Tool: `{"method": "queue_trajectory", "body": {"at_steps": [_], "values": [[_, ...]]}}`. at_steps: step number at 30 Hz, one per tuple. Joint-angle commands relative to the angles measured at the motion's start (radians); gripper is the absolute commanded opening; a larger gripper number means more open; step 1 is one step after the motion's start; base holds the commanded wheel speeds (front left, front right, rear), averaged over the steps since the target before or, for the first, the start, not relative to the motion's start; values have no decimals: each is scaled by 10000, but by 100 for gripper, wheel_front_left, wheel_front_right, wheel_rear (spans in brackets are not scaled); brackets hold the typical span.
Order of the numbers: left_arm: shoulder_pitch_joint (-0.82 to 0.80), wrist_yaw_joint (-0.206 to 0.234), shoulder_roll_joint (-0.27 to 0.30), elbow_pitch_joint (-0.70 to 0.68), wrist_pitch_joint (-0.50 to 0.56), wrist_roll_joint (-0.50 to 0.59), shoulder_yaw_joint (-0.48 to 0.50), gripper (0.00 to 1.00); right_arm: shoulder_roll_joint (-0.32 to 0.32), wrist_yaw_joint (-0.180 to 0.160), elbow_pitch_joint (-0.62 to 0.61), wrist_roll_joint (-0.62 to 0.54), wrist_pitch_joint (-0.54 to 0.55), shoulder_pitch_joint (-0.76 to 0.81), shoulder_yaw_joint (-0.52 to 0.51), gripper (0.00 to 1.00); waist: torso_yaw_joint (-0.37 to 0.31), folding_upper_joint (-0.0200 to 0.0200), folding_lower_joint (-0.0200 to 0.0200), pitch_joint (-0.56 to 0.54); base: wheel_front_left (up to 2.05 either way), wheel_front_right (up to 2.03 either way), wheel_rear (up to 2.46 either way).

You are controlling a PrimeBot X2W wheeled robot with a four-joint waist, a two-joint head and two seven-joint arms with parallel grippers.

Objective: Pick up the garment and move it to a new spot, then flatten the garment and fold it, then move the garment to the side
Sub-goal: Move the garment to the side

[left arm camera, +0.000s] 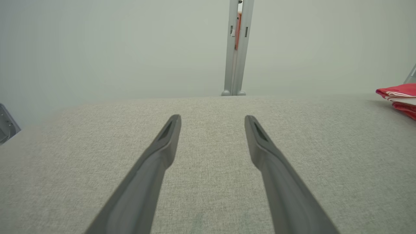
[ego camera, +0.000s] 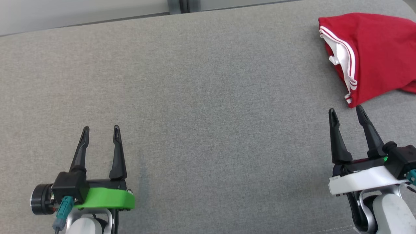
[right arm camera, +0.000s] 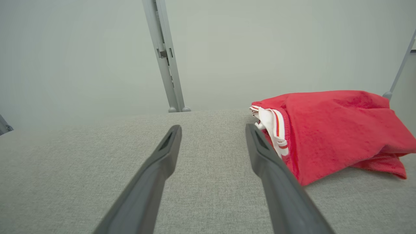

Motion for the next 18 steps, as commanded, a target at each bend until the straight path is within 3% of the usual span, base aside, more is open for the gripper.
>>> {"method": "queue_trajectory", "body": {"at_steps": [1, 18], "values": [[244, -26, 5, 55, -61, -115, 59, 100, 50, -18, -107, -61, 49, 303, 36, 100, 465, 0, 0, -637, 0, 0, 0], [1702, -328, -24, 596, -71, -288, 290, 100, 310, -18, -856, -430, 944, 2215, -61, 100, 630, 0, 0, -2183, 0, 0, 0]]}}
